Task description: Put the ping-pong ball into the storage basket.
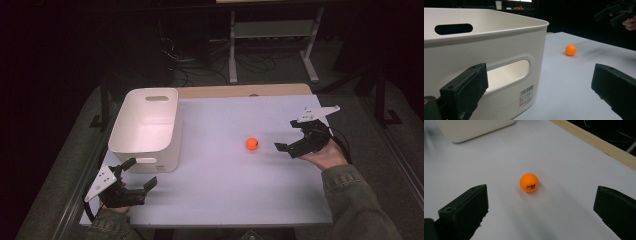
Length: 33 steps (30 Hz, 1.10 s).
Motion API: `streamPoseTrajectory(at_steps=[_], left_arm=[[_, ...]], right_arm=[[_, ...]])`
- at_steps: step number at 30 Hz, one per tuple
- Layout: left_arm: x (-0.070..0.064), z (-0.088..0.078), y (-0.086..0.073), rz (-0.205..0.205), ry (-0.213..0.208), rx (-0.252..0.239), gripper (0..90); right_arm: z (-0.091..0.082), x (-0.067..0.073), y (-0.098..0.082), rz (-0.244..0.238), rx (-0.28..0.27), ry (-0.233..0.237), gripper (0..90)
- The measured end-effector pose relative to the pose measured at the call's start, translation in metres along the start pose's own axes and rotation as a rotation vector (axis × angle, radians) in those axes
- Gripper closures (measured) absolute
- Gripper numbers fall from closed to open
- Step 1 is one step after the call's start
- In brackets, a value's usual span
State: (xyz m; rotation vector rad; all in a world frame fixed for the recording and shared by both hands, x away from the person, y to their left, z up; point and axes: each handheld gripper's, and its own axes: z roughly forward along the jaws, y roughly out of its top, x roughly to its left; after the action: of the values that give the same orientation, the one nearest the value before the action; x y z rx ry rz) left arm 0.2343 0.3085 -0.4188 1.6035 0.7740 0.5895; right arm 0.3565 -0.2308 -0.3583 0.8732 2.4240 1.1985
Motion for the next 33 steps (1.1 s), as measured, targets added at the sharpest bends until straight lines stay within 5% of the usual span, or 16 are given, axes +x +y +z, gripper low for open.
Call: streamPoseTrajectory(at_steps=[33], left_arm=[[-0.001, 0.000, 0.001, 0.015, -0.015, -0.020, 0.2]], right_arm=[[0.030, -0.012, 0.023, -0.031, 0.106, 0.028, 0.0]])
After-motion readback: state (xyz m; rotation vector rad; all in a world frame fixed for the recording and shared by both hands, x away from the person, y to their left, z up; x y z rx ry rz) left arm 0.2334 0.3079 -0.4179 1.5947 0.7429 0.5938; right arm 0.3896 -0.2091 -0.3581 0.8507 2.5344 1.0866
